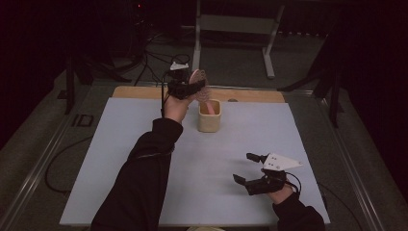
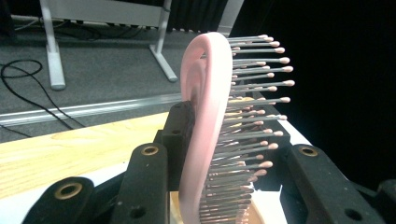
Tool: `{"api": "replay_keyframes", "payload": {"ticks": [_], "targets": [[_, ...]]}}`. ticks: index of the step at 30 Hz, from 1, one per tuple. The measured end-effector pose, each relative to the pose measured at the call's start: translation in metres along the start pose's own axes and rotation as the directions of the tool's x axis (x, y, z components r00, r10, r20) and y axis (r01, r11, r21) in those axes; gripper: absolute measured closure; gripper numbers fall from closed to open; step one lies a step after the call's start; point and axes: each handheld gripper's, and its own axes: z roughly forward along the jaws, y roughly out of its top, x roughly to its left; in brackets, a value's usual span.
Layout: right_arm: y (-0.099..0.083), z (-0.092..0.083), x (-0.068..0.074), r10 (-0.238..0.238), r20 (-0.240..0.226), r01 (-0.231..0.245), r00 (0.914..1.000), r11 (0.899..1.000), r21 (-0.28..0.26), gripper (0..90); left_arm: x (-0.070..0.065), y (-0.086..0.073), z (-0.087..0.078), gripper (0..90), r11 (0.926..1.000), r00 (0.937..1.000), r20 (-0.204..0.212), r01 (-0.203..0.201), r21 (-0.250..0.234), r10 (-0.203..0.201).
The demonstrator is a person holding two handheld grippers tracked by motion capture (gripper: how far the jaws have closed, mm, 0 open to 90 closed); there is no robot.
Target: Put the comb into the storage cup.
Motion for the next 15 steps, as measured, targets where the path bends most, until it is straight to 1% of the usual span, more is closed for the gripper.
{"api": "replay_keyframes", "payload": {"ticks": [6,14,15], "targets": [[0.0,0.0,0.0,0.002,0.0,-0.002,1.0,1.0,-0.003,9.4,0.002,-0.004,0.003,65.1,1.0,1.0,-0.003,0.003,0.006,-0.003],[0.0,0.0,0.0,0.005,-0.002,-0.005,1.0,1.0,-0.008,9.4,0.007,-0.012,0.01,65.1,0.9994,0.9997,0.007,0.025,0.022,-0.025],[0.0,0.0,0.0,0.006,-0.002,-0.006,1.0,1.0,-0.008,9.4,0.007,-0.013,0.011,65.1,0.9993,0.9994,0.014,0.03,0.023,-0.031]]}}
